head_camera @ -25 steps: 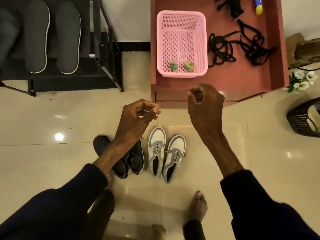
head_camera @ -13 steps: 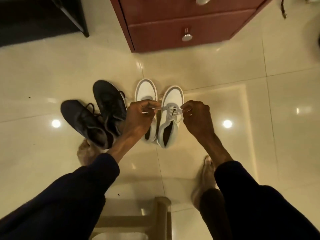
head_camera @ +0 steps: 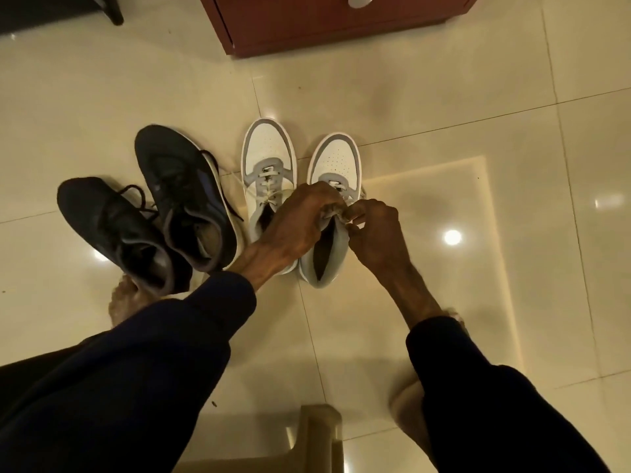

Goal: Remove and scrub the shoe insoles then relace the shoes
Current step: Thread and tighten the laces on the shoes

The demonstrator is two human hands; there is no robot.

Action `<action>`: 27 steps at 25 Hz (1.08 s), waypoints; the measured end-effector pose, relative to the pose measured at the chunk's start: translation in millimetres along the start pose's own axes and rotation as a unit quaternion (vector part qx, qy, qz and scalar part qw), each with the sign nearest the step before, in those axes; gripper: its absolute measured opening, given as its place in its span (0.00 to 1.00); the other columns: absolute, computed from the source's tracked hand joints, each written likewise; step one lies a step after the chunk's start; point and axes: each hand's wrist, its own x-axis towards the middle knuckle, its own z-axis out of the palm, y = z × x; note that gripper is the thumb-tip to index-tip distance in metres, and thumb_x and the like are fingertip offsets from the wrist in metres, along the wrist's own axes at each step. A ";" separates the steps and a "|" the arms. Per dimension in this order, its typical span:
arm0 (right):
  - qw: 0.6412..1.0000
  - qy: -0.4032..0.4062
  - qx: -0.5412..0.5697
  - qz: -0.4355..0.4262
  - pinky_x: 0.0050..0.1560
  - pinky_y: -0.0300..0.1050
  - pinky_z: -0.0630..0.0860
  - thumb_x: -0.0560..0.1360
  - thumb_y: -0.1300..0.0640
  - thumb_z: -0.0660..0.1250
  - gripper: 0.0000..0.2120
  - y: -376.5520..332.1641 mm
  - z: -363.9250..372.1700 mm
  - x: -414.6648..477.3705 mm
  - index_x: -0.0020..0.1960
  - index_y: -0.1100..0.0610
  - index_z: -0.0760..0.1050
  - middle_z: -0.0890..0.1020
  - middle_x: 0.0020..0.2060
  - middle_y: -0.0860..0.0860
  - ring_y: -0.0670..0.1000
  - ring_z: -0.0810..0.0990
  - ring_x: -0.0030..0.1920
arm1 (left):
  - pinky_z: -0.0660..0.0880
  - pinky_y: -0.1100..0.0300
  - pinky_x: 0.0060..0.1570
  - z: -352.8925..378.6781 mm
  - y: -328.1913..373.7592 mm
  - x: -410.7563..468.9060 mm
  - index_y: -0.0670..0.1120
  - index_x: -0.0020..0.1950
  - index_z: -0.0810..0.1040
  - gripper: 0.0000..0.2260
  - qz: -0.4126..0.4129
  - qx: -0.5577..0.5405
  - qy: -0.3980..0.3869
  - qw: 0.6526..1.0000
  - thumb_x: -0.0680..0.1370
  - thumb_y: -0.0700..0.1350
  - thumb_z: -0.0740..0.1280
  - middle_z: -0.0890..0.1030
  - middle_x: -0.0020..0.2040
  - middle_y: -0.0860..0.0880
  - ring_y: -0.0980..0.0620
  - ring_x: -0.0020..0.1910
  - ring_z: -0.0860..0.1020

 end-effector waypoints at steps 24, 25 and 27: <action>0.997 -0.061 0.055 0.013 0.35 0.37 0.75 0.71 0.60 0.77 0.07 9.6 -5.2 -64.6 0.39 0.56 0.79 0.83 0.32 0.48 0.47 0.81 0.34 | 0.78 0.45 0.52 -16.3 6.3 -60.0 0.45 0.44 0.79 0.10 0.042 -0.038 -0.091 0.994 0.78 0.51 0.70 0.80 0.50 0.50 0.50 0.51 0.80; 0.995 -0.081 0.049 0.028 0.33 0.39 0.74 0.71 0.59 0.77 0.07 9.0 -9.9 -64.3 0.39 0.56 0.80 0.82 0.30 0.49 0.47 0.80 0.31 | 0.78 0.45 0.52 -18.3 6.6 -60.9 0.44 0.45 0.79 0.10 0.043 -0.033 -0.089 0.995 0.79 0.51 0.70 0.80 0.49 0.50 0.50 0.51 0.80; 0.990 -0.134 0.016 0.044 0.32 0.38 0.72 0.73 0.57 0.76 0.05 8.6 -17.7 -62.9 0.40 0.56 0.82 0.81 0.29 0.48 0.45 0.78 0.29 | 0.76 0.46 0.53 -18.4 5.6 -66.0 0.45 0.46 0.79 0.10 0.063 0.017 -0.074 0.995 0.81 0.50 0.68 0.80 0.48 0.49 0.50 0.50 0.78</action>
